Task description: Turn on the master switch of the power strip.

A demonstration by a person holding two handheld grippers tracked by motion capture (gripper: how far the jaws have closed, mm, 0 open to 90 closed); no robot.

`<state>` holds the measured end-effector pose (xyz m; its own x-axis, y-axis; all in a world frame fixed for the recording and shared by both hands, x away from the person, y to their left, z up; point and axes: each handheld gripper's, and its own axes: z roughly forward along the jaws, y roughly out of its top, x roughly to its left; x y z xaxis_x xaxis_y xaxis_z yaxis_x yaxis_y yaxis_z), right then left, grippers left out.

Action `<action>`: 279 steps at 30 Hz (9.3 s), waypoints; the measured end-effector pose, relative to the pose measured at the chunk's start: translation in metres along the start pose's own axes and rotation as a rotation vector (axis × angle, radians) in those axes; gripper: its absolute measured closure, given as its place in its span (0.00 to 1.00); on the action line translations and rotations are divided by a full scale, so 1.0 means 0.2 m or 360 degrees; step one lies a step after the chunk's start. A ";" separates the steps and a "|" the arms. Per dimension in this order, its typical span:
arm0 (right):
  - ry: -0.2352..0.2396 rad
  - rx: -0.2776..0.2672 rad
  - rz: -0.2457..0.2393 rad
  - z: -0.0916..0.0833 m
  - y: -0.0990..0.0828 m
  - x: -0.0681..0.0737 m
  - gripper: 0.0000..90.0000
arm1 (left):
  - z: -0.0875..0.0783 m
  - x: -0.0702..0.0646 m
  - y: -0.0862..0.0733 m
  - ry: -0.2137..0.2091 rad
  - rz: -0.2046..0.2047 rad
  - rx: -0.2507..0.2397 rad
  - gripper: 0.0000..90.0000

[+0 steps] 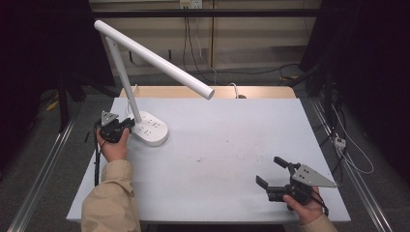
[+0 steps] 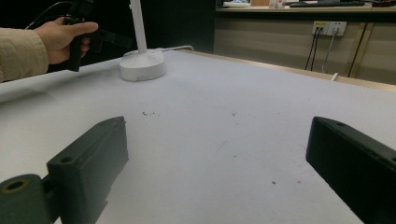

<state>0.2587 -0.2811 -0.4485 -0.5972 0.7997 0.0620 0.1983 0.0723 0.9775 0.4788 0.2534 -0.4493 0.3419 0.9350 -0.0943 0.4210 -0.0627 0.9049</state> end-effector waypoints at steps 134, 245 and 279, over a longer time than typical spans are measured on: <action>0.0026 -0.0013 -0.0001 0.00 0.01 0.01 0.06 | 0.03 -0.10 0.02 0.0083 -0.0078 0.0125 0.88; 0.0049 -0.0013 -0.0024 0.02 0.02 0.03 0.06 | -0.51 -0.36 -0.19 -0.0418 0.0036 0.0007 0.07; 0.0055 -0.0013 -0.0022 0.02 0.02 0.04 0.06 | -0.59 -0.34 -0.26 -0.0416 0.0068 0.0027 0.07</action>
<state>0.2586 -0.2726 -0.4451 -0.6264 0.7775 0.0551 0.1834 0.0783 0.9799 0.3340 0.2344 -0.4415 0.5639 0.8097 -0.1622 0.4151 -0.1081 0.9033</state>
